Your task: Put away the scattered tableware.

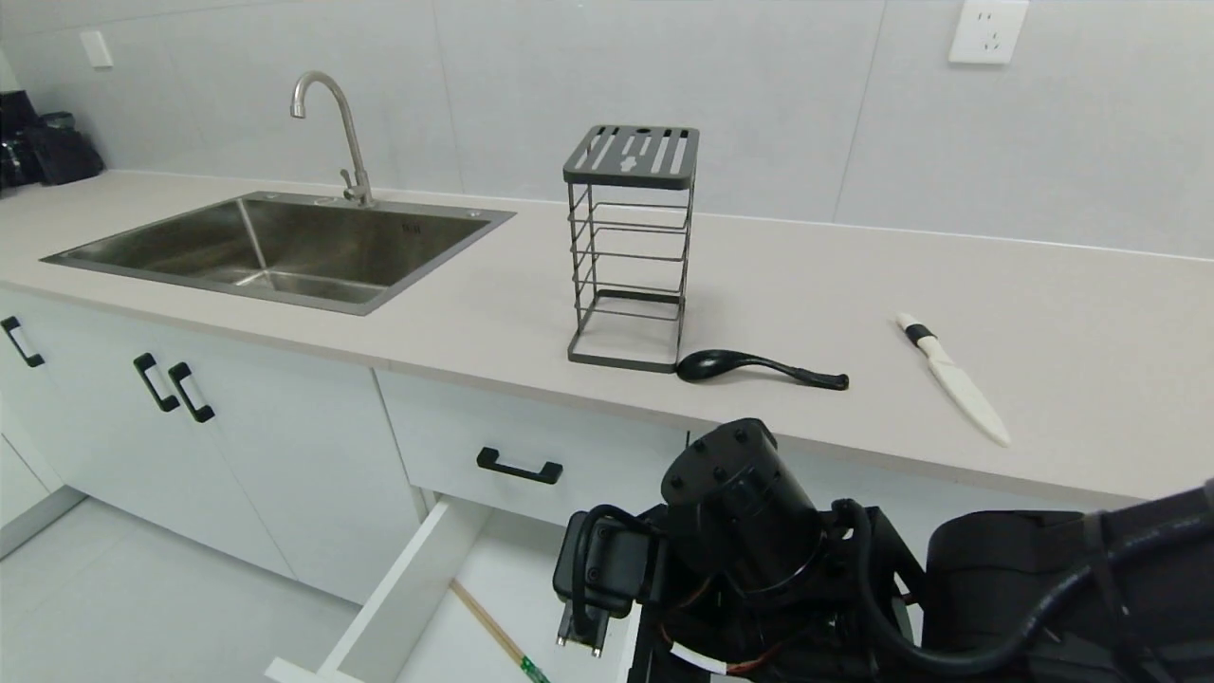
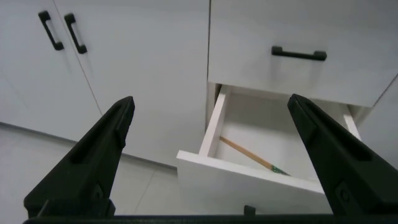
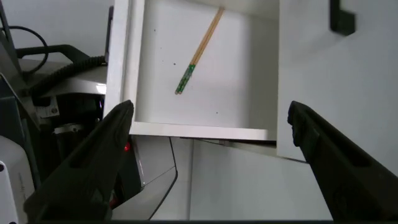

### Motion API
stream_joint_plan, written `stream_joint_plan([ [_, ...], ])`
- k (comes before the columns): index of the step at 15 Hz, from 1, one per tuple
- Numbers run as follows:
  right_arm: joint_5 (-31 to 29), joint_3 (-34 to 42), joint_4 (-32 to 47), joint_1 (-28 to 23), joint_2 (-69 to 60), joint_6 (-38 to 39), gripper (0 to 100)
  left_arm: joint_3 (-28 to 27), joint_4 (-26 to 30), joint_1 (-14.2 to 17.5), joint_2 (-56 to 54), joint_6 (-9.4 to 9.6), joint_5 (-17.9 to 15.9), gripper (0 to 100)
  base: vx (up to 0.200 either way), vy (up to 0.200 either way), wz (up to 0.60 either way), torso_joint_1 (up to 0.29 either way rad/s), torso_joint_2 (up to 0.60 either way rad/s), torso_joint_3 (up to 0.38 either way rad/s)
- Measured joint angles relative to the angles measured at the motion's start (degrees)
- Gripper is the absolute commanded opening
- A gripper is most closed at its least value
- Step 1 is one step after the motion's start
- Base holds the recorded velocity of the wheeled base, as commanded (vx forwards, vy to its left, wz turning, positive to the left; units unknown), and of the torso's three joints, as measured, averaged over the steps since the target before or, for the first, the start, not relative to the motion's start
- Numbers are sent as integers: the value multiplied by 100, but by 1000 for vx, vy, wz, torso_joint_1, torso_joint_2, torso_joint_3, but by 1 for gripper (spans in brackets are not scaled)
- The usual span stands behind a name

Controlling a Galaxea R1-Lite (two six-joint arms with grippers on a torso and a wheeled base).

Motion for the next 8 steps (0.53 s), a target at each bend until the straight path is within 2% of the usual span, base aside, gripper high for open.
stream_joint_plan([
  [1, -44, -6, 2, 37, -22, 17, 100, 0, -2, 2, 0, 2, -2, 100, 0, 0, 0, 237, -510, -212],
  [4, -63, -41, 2, 46, -55, 17, 100, 0, 0, 2, 0, 2, -2, 100, 0, 0, 0, 390, -484, -240],
  [8, -62, -50, 2, 52, -60, 17, 100, 0, -2, 0, 0, 2, -2, 100, 0, 0, 0, 289, -509, -243],
])
